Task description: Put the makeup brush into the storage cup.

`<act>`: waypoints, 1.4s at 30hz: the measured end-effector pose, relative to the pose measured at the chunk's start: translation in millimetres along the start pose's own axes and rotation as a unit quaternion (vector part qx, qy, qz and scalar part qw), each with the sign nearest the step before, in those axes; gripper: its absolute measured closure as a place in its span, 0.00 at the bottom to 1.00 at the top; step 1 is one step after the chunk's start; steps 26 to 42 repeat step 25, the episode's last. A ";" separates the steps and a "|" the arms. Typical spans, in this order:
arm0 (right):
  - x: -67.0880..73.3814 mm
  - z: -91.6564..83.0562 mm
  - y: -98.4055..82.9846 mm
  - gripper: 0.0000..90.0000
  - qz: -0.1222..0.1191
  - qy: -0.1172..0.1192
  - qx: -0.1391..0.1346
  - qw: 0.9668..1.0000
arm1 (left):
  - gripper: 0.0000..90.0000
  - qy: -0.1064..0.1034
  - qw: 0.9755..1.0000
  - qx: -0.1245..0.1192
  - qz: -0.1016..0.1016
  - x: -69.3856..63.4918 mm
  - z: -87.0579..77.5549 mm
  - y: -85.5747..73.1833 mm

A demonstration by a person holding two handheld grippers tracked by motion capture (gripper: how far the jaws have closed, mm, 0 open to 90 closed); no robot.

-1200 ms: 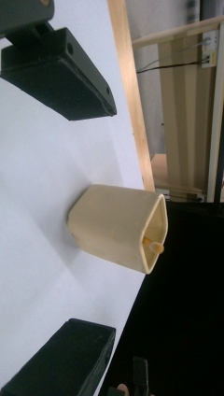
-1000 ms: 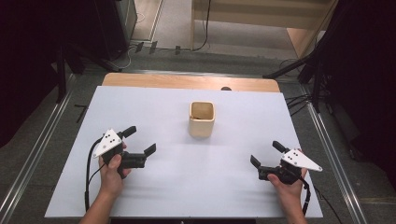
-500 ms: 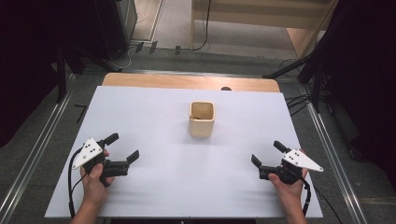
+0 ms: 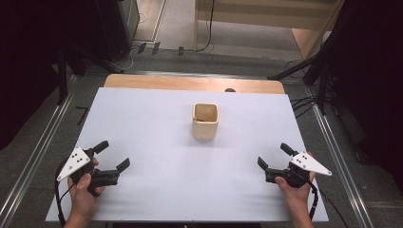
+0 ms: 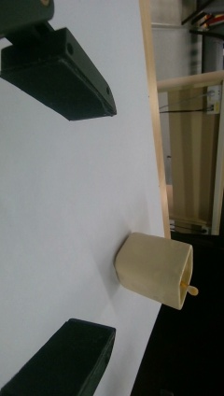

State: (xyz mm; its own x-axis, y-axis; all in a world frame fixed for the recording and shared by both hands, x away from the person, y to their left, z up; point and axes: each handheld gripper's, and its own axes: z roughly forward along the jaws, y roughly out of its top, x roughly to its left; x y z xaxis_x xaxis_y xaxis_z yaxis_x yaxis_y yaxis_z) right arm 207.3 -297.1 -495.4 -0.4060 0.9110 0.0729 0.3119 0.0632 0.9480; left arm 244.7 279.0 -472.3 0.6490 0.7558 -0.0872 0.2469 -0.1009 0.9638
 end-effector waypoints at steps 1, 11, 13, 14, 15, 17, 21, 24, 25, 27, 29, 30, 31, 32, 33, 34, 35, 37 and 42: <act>-0.2 -0.1 0.0 0.00 0.000 0.000 0.000 1.000 | 0.00 0.000 1.000 0.002 0.001 0.1 -0.7 -1.1; -0.8 -2.7 0.5 0.00 0.003 -0.005 -0.002 1.000 | 0.00 0.000 1.000 0.013 0.009 4.3 -17.5 -6.1; -0.6 -2.9 0.5 0.00 0.003 -0.006 -0.002 1.000 | 0.00 0.002 1.000 0.014 0.015 6.5 -20.9 -6.2; -0.5 -3.0 0.7 0.00 0.004 -0.005 -0.002 1.000 | 0.00 0.005 1.000 0.013 0.013 7.1 -21.6 -6.2; -0.4 -3.0 0.8 0.00 0.004 -0.005 -0.003 1.000 | 0.00 0.006 1.000 0.011 0.011 8.2 -22.0 -6.0; -0.6 -2.9 1.2 0.00 0.004 -0.006 -0.005 1.000 | 0.00 0.005 1.000 0.011 0.008 8.9 -21.2 -6.4; -3.0 -2.6 0.1 0.00 0.014 -0.004 -0.011 1.000 | 0.00 0.012 0.999 0.028 0.019 7.2 -16.8 -8.4; -4.8 -2.1 -1.3 0.00 0.020 -0.002 -0.013 1.000 | 0.00 0.011 0.999 0.027 0.013 8.1 -15.7 -8.3; -5.0 -1.9 -1.5 0.00 0.021 -0.002 -0.012 1.000 | 0.00 0.011 0.999 0.028 0.012 8.4 -15.6 -8.5; -5.0 -1.9 -1.5 0.00 0.021 -0.002 -0.012 1.000 | 0.00 0.011 0.999 0.028 0.012 8.4 -15.6 -8.5; -5.0 -1.9 -1.5 0.00 0.021 -0.002 -0.012 1.000 | 0.00 0.011 0.999 0.028 0.012 8.4 -15.6 -8.5; -5.0 -1.9 -1.5 0.00 0.021 -0.002 -0.012 1.000 | 0.00 0.011 0.999 0.028 0.012 8.4 -15.6 -8.5; -5.0 -1.9 -1.5 0.00 0.021 -0.002 -0.012 1.000 | 0.00 0.011 0.999 0.028 0.012 8.4 -15.6 -8.5; -5.0 -1.9 -1.5 0.00 0.021 -0.002 -0.012 1.000 | 0.00 0.011 0.999 0.028 0.012 8.4 -15.6 -8.5; -5.0 -1.9 -1.5 0.00 0.021 -0.002 -0.012 1.000 | 0.00 0.011 0.999 0.028 0.012 8.4 -15.6 -8.5; -5.0 -1.9 -1.5 0.00 0.021 -0.002 -0.012 1.000 | 0.00 0.011 0.999 0.028 0.012 8.4 -15.6 -8.5; -5.0 -1.9 -1.5 0.00 0.021 -0.002 -0.012 1.000 | 0.00 0.011 0.999 0.028 0.012 8.4 -15.6 -8.5; -5.0 -1.9 -1.5 0.00 0.021 -0.002 -0.012 1.000 | 0.00 0.011 0.999 0.028 0.012 8.4 -15.6 -8.5; -5.0 -1.9 -1.5 0.00 0.021 -0.002 -0.012 1.000 | 0.00 0.011 0.999 0.028 0.012 8.4 -15.6 -8.5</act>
